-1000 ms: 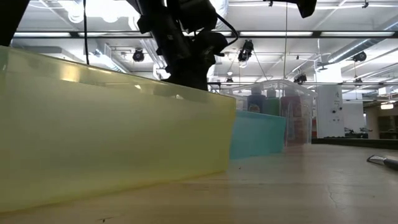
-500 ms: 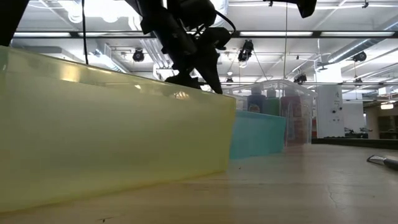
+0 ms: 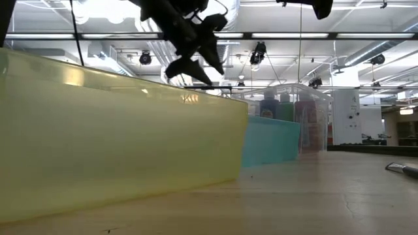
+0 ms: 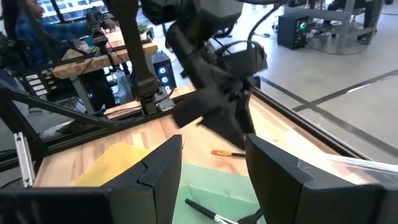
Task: Pick & Place Paint Supplies
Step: Put the black paint brush into the green bin
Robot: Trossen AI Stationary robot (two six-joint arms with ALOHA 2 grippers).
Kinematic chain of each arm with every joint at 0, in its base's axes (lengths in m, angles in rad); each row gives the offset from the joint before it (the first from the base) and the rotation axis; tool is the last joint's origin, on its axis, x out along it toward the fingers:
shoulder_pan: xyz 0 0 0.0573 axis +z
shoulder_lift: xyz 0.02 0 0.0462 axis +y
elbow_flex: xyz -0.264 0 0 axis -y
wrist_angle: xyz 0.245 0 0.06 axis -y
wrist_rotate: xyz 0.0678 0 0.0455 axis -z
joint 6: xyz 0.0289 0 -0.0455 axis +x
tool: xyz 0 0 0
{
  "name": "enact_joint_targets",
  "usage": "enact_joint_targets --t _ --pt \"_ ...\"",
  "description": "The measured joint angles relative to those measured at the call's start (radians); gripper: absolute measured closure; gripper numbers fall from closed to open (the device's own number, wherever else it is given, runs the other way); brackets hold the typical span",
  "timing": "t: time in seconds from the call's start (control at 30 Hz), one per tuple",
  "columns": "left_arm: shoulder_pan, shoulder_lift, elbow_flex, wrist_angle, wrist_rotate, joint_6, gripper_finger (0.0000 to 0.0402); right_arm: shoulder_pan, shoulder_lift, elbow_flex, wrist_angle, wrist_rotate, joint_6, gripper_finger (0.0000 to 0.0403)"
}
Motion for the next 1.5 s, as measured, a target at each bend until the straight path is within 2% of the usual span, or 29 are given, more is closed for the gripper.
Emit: enact_joint_targets --t 0.17,0.3,0.4,0.6,0.8,1.23,1.5 --pt "0.083 -0.042 0.0 -0.234 -0.074 -0.055 0.019 0.0 0.0 0.0 -0.008 0.011 0.006 0.0232" --pt "0.135 -0.037 -0.003 -0.424 -0.095 0.023 0.019 0.0 0.001 0.0 -0.012 0.019 0.02 0.0232" --pt "0.16 -0.032 -0.035 -0.465 -0.098 0.052 0.0192 0.0 0.001 0.0 -0.017 0.037 0.032 0.0232" --pt "0.185 -0.027 -0.14 -0.421 -0.104 0.071 0.0229 -0.002 0.006 0.0 -0.017 0.056 0.06 0.0232" --pt "0.19 -0.023 -0.237 -0.282 -0.101 0.1 0.0266 -0.009 0.009 0.0 -0.015 0.069 0.143 0.0232" --pt "0.229 -0.023 -0.414 -0.099 -0.032 0.135 0.027 -0.013 0.027 0.0 -0.007 0.122 0.287 0.0232" --pt "0.229 0.006 -0.429 -0.043 0.001 0.134 0.027 -0.016 0.026 0.0 -0.003 0.142 0.316 0.0232"
